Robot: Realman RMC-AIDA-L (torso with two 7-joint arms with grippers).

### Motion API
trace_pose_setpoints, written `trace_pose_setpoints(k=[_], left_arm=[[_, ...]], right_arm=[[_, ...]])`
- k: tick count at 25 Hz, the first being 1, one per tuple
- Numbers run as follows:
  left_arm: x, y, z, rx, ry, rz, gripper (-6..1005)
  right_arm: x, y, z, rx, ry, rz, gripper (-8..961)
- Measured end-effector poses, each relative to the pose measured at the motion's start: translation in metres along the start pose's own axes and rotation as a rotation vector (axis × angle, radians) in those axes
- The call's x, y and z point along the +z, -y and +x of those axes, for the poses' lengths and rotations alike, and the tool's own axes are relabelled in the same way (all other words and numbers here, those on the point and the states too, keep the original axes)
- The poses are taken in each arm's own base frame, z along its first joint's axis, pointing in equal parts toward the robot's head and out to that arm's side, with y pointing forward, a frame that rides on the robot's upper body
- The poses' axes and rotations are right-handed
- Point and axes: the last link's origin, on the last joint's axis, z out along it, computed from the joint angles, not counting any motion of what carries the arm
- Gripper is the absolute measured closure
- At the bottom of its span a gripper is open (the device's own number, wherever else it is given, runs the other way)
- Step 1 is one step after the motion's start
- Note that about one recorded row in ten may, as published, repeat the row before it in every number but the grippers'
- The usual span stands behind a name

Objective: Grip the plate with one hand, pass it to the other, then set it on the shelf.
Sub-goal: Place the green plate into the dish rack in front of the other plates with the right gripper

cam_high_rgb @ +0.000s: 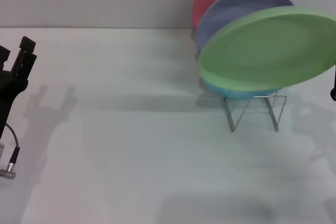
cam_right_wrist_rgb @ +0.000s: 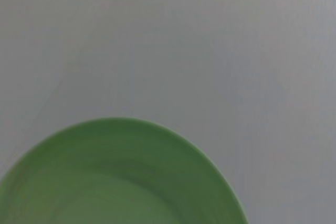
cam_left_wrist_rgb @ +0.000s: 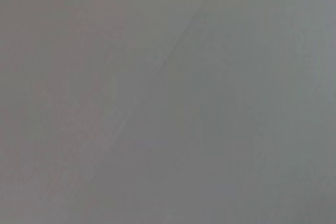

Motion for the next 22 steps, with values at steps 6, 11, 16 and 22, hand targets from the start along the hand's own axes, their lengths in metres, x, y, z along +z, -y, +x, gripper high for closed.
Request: trace_pose_setpoints(k=[6,11,16,22], left_arm=[[0.002,-0.003,-0.001,-0.014,-0.004,-0.004,177],[0.000,-0.005,-0.001,-0.023,-0.010,-0.006,178],[-0.001,-0.005,-0.001,-0.028,-0.008,-0.007,178],[-0.006,-0.004,0.000,-0.033,-0.010,-0.010,178]], right_arm=[[-0.002,0.007,0.005,-0.039,-0.028,-0.016,935],[-0.003,0.007,0.009,-0.047,-0.058,-0.028,935],[-0.006,0.005,0.014,-0.047,-0.092,-0.041,935],[-0.008,0.003,0.020,-0.052,-0.141,-0.053,936]])
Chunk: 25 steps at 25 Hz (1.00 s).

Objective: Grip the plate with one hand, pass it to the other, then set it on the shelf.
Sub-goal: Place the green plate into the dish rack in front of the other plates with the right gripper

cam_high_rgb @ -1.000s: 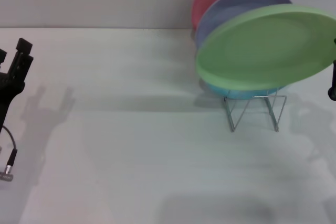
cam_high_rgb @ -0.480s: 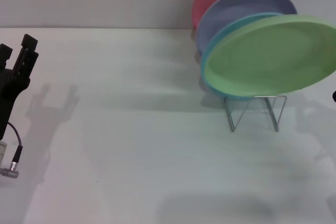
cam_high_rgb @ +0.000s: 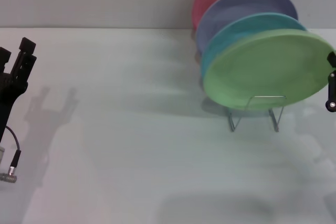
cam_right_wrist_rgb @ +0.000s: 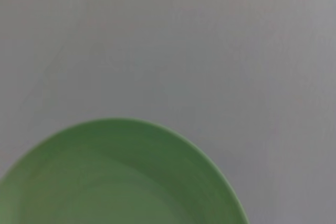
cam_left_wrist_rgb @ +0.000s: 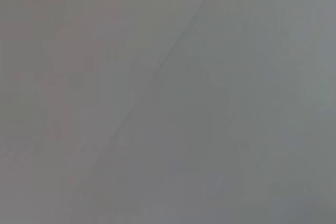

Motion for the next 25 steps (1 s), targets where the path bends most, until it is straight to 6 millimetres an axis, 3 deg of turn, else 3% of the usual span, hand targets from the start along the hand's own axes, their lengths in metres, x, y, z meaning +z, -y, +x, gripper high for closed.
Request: trace_pose_setpoints(k=[13,25], left_arm=[[-0.005,0.001,0.003,-0.006,-0.004,-0.018,179],[-0.007,0.001,0.006,0.008,-0.008,-0.037,179]], right_arm=[[-0.008,-0.011,0.010,0.023,-0.088,-0.019,935],[-0.013,-0.017,0.014,0.063,-0.131,0.002,867]])
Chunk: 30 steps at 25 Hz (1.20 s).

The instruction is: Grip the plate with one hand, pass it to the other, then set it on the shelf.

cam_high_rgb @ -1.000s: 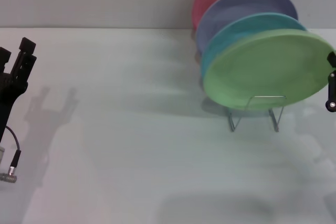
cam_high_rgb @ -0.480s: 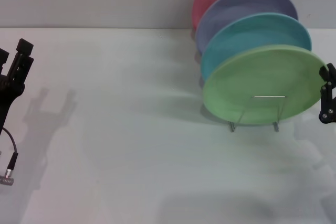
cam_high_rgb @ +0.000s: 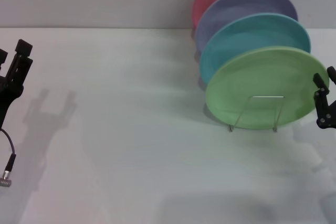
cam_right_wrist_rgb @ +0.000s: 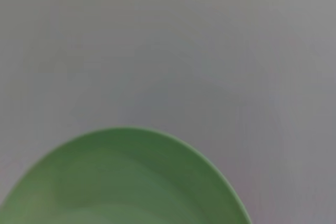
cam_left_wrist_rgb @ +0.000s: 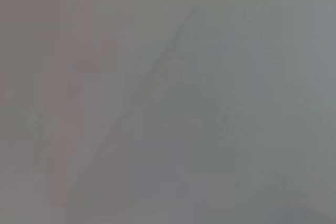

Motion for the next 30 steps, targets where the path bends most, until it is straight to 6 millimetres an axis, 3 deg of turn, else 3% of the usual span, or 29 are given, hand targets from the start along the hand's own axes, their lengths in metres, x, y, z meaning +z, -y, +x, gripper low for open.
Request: trace_pose_setpoints(k=[10,20,26,30], left_arm=[[-0.001,0.001,0.005,0.022,-0.013,-0.022,180],[-0.002,0.003,0.007,0.085,-0.016,-0.028,180],[-0.001,-0.003,0.003,0.276,-0.022,-0.028,180],[0.002,-0.013,-0.007,0.430,-0.015,-0.013,181]], right_arm=[[-0.006,-0.004,-0.006,0.033,0.033,0.028,697],[-0.014,0.000,-0.036,0.184,0.231,0.104,676],[0.023,0.016,-0.054,0.392,0.390,0.065,610],[0.055,0.026,-0.064,0.426,0.451,0.005,560]])
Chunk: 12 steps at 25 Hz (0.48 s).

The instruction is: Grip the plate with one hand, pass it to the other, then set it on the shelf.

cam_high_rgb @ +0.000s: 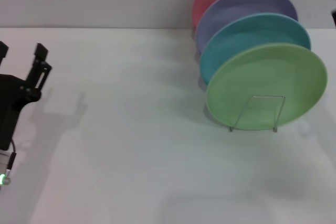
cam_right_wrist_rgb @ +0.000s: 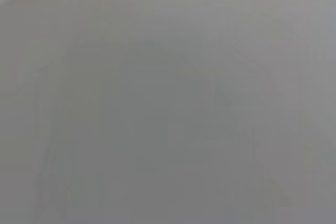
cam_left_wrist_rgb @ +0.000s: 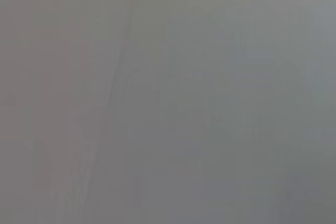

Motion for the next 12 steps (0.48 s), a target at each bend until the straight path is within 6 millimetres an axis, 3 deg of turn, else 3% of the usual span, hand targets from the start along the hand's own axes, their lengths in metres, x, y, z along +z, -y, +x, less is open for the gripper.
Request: trace_pose_setpoints(k=[6,12], left_arm=[[0.003,-0.011,-0.009,0.119,0.053,0.029,181],[-0.001,-0.006,-0.007,0.108,0.050,0.081,181]], right_arm=[[0.040,0.012,-0.004,0.022,0.061,-0.047,457],[0.048,0.021,-0.008,0.151,0.059,-0.077,388]])
